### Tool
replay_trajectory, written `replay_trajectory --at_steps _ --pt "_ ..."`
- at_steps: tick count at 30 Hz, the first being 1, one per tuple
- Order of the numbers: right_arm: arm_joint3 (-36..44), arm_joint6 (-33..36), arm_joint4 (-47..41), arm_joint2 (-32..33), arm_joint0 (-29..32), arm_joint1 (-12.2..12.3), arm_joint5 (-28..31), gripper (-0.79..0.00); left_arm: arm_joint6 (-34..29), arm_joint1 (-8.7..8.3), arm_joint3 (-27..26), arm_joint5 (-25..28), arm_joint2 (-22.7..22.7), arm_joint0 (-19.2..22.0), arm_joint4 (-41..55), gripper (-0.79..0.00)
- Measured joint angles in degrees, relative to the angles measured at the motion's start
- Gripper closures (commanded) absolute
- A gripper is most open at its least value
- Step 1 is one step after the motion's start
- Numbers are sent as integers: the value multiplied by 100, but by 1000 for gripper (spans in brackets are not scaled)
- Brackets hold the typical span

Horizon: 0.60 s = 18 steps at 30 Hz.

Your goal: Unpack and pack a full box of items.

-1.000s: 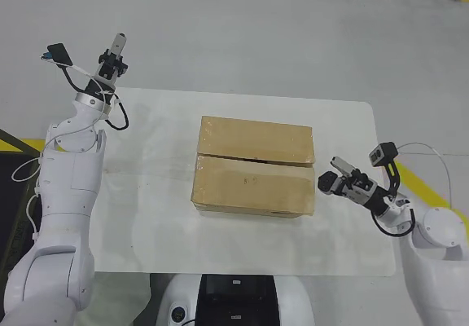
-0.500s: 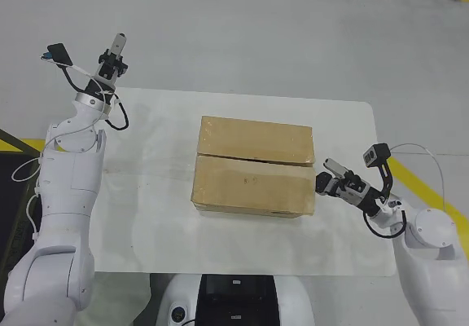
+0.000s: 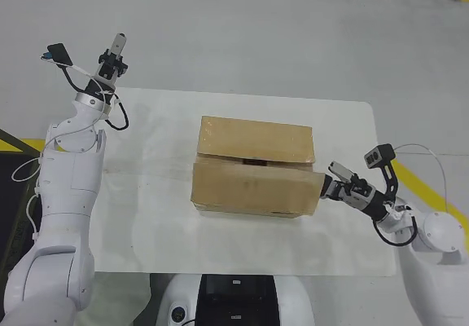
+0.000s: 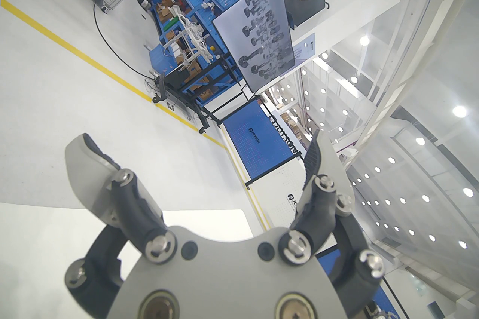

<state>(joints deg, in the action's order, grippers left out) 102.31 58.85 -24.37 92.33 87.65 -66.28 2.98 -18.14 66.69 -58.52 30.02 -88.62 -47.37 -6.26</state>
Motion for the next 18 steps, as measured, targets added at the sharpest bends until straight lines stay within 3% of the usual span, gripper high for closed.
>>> replay_trajectory --at_steps 18 --pt "913 1065 -256 212 540 155 130 -785 0 0 0 0 0 0 0 -785"
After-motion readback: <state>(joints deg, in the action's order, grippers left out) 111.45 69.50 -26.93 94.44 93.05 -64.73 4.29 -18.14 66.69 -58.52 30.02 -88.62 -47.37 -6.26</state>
